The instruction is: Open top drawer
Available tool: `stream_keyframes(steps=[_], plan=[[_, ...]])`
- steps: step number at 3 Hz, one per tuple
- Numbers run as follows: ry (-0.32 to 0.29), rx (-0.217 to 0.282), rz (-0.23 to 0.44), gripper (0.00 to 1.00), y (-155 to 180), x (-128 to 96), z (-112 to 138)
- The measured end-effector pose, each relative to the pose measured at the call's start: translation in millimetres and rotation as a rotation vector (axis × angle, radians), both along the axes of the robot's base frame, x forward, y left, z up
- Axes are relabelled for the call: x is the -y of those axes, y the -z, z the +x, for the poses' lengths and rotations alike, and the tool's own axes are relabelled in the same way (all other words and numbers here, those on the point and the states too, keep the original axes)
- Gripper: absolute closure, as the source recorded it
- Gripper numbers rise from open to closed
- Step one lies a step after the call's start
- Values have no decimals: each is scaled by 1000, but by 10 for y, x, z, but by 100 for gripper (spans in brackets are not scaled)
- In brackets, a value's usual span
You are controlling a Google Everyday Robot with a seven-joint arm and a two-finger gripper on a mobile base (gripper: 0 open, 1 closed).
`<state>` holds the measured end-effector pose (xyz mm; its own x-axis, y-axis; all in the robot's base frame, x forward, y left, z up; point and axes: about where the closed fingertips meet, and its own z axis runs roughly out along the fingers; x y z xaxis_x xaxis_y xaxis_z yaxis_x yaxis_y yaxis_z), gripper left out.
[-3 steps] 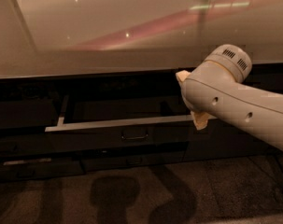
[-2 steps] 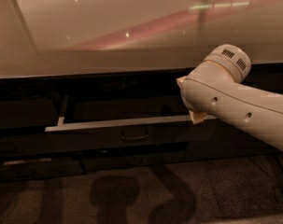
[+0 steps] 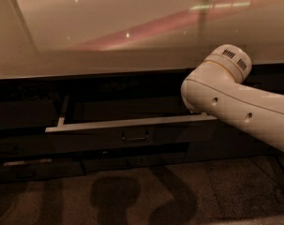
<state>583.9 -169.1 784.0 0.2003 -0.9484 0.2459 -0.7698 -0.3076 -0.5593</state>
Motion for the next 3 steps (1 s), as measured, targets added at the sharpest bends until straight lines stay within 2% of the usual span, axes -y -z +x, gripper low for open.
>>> stream_keyframes(steps=[1,2,3], plan=[[0,0,0,89,0,0,0],[-31,-17,60,100,25,7,11],[-53,-29,218,100,34,146,108]])
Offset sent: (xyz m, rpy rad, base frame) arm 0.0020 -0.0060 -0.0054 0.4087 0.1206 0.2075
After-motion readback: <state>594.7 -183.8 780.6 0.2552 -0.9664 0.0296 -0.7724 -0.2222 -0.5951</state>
